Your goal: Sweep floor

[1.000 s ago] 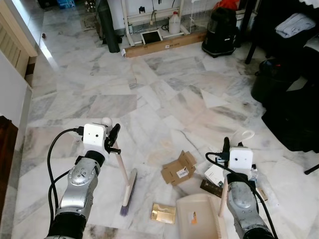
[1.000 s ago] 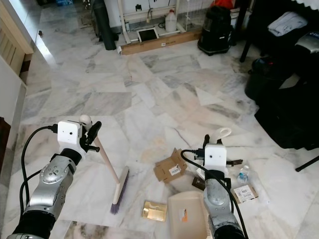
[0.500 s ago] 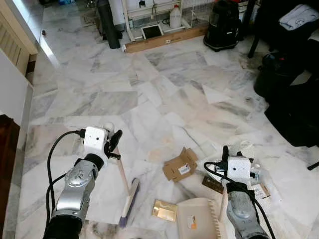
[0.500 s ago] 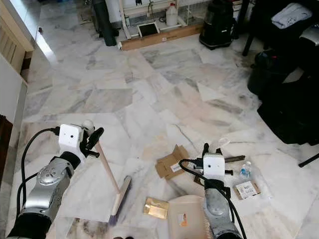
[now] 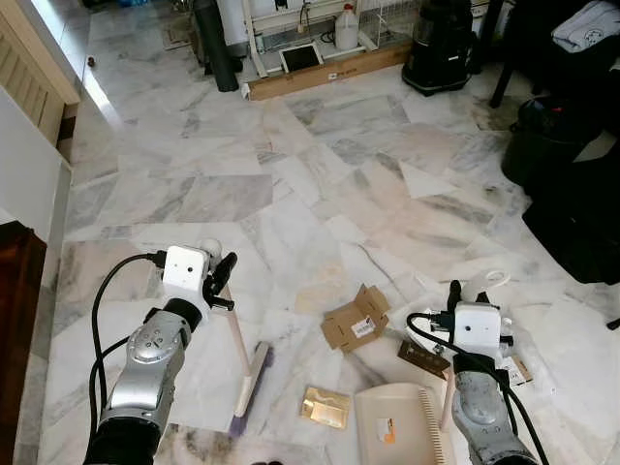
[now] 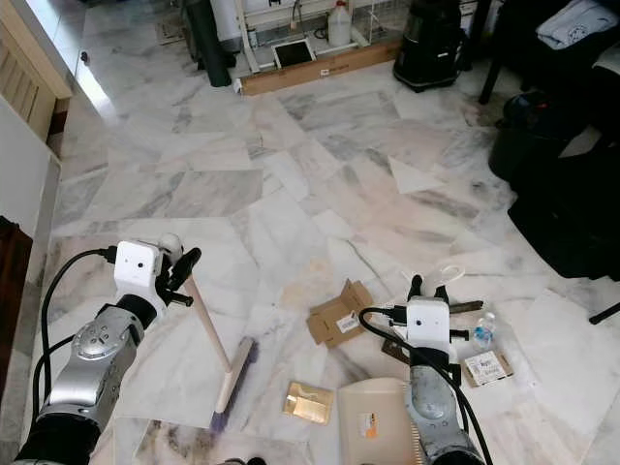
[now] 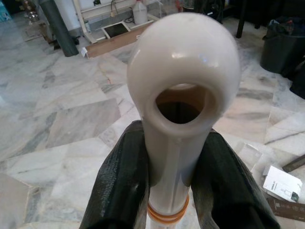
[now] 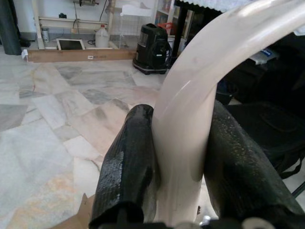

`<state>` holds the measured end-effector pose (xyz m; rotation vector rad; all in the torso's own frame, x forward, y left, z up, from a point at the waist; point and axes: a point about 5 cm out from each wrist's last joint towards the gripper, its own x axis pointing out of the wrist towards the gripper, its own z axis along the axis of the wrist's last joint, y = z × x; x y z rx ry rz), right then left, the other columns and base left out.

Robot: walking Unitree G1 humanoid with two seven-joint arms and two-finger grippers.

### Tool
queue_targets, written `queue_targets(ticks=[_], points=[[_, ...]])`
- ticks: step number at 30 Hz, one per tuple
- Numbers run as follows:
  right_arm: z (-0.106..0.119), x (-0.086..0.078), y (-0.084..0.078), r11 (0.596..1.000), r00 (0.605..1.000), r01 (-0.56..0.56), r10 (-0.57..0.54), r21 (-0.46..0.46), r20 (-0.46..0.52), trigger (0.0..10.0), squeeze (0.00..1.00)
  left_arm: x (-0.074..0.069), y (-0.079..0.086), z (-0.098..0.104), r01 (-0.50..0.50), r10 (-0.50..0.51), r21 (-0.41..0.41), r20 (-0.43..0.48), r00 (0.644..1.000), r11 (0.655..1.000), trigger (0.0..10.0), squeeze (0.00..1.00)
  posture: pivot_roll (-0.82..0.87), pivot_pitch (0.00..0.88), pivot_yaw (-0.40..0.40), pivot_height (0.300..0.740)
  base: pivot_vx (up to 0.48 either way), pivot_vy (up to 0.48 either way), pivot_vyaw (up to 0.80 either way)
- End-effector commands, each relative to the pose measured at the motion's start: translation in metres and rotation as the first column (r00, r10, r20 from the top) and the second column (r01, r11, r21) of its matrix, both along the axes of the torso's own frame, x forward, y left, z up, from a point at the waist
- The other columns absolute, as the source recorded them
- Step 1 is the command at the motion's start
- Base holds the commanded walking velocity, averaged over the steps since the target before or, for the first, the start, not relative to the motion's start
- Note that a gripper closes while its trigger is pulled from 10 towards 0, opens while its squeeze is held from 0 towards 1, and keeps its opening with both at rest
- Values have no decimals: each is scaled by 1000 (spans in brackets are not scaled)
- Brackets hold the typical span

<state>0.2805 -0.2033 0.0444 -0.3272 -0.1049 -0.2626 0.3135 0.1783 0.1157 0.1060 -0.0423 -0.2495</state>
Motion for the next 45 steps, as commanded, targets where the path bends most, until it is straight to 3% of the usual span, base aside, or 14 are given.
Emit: queue_targets(ticks=[1,4,6,9,17,24,30,31,35,37,40,42,45], points=[[-10,-5,-2,999,998,-1,-1,-44,-57,10000,0,-1,7,0,-17,17,35,-5,1000,999,10000,0,79,174,110,740,0,0,0],[-13,-7,2,999,997,-7,4,-40,-71,10000,0,-1,7,-4,-4,5,42,-34,999,999,10000,0,79,174,110,740,0,0,0],[-18,-10,5,1000,996,-10,8,-29,-93,10000,0,-5,2,-19,55,-50,37,-126,991,998,10000,0,90,180,115,740,0,0,0],[-22,-12,8,1000,994,-16,14,-19,-107,10000,0,-11,-4,-28,92,-89,8,-176,980,996,10000,0,86,185,119,740,0,0,0],[-28,-17,12,1000,991,-20,18,-11,-132,10000,0,-16,-10,-42,129,-140,-59,-251,958,990,10000,0,80,190,124,740,0,0,0],[-27,-17,5,1000,992,-6,3,-18,-129,10000,0,-14,-12,-38,101,-179,-263,-290,940,959,10000,0,80,187,122,740,0,0,0],[-25,-15,4,1000,992,-4,2,-19,-123,10000,0,-10,-13,-31,108,-212,-347,-279,936,932,10000,0,77,182,120,740,0,0,0],[-24,-14,4,1000,993,-4,2,-19,-122,10000,0,-7,-13,-25,112,-234,-400,-272,933,910,10000,0,78,180,119,740,0,0,0],[-23,-12,5,1000,993,-5,3,-19,-122,10000,0,-5,-13,-13,173,-304,-447,-241,921,878,10000,0,75,177,113,740,0,0,0],[-22,-11,5,1000,993,-9,6,-21,-118,10000,0,0,-7,-2,163,-302,-508,-205,931,846,10000,0,78,171,113,740,0,0,0],[-20,-9,3,1000,994,-6,4,-20,-112,10000,0,5,-1,9,145,-275,-541,-167,947,828,10000,0,79,165,111,740,0,0,0],[-19,-7,1,1000,994,5,-6,-10,-108,10000,0,8,3,14,132,-245,-534,-146,959,835,10000,0,75,159,109,740,0,0,0],[-14,-3,0,1000,996,12,-12,0,-93,10000,0,14,8,27,91,-143,-446,-84,986,890,10000,0,74,152,105,740,0,0,0]])
